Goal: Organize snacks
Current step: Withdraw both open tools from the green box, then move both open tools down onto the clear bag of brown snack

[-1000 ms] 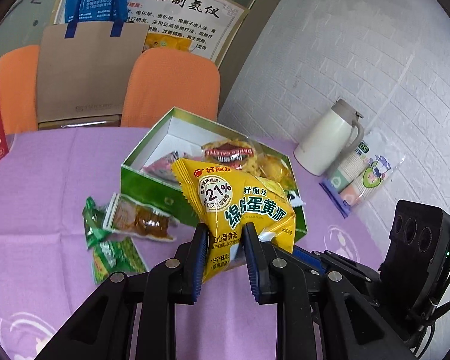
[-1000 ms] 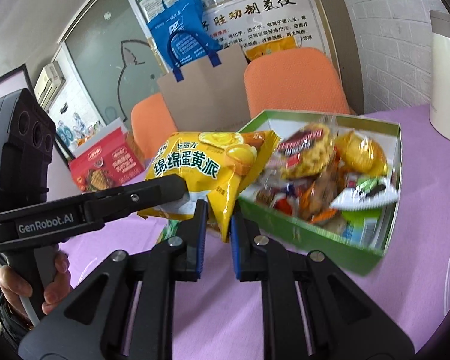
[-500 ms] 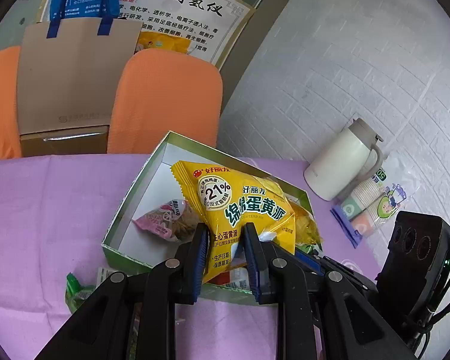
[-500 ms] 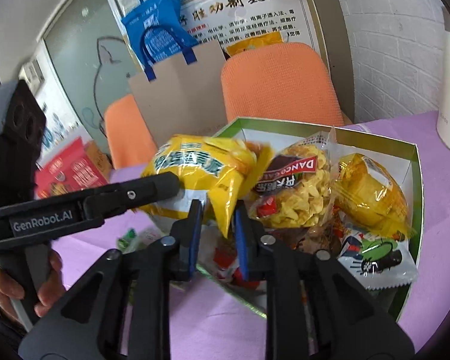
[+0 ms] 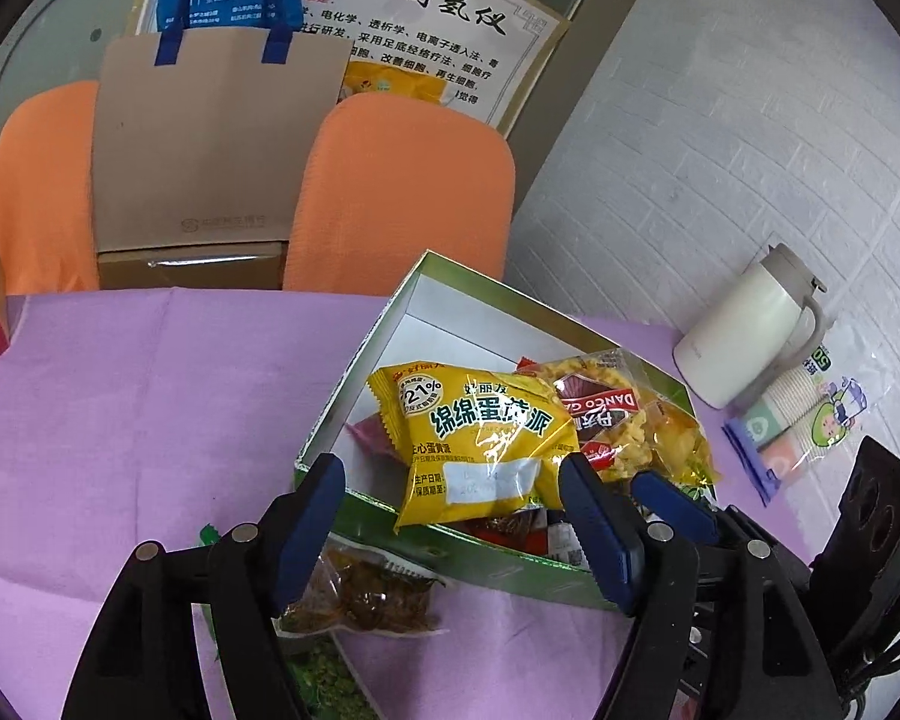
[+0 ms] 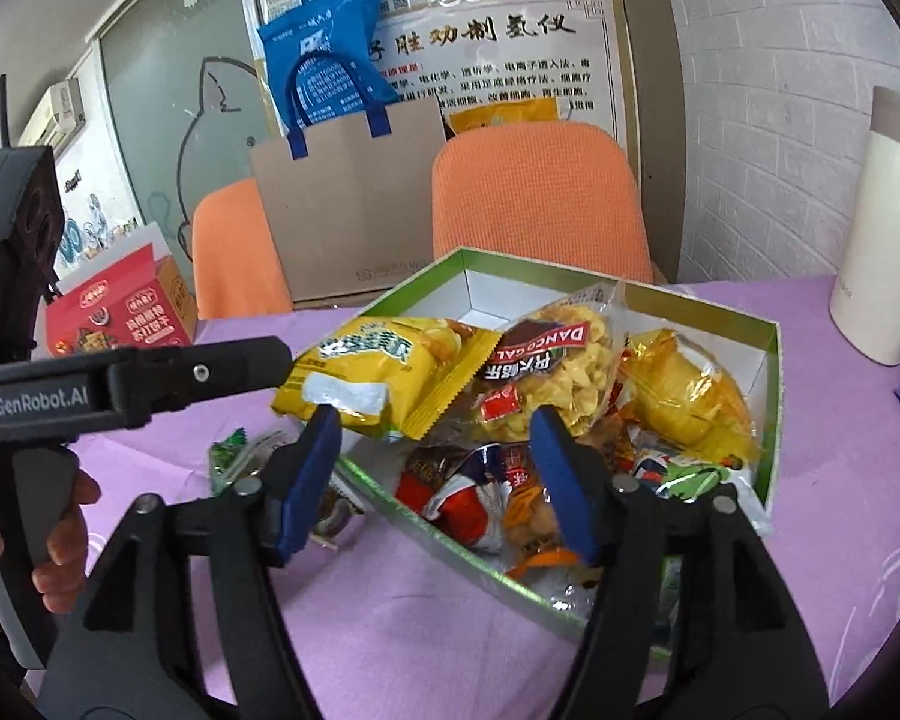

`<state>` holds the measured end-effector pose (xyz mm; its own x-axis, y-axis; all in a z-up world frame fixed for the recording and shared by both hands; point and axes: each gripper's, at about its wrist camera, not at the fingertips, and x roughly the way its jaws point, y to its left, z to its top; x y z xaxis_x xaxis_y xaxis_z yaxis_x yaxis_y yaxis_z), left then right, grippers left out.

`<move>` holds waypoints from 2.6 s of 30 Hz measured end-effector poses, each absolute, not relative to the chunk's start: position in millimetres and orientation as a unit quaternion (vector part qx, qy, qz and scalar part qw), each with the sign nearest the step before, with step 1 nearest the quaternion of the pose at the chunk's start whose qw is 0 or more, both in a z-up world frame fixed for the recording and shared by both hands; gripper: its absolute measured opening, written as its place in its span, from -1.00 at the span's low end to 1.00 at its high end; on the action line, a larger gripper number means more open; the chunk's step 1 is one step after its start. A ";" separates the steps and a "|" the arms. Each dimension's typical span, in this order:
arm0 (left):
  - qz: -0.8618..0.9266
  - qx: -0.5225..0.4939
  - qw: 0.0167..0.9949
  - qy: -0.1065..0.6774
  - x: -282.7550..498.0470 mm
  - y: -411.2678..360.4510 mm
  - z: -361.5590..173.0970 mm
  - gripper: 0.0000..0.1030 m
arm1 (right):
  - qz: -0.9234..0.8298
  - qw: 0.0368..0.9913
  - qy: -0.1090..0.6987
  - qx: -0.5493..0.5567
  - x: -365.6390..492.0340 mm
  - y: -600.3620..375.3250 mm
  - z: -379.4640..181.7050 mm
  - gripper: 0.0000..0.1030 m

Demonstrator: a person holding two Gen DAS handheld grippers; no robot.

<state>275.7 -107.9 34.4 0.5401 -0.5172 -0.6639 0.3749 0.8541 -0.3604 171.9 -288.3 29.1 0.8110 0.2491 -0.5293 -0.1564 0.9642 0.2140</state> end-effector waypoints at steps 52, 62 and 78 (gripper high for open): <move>-0.209 -0.158 0.859 0.440 156.3 40.1 -33.8 0.58 | 0.149 0.892 0.422 0.054 220.9 -180.7 -39.8 -0.15; -0.209 -0.159 0.854 0.449 162.8 36.7 -40.7 0.58 | 0.213 0.884 0.414 0.031 182.3 -164.8 -32.3 -0.52; -0.204 -0.156 0.861 0.440 156.0 41.5 -25.7 0.58 | 0.190 0.883 0.427 -0.027 209.3 -147.7 -41.1 -0.24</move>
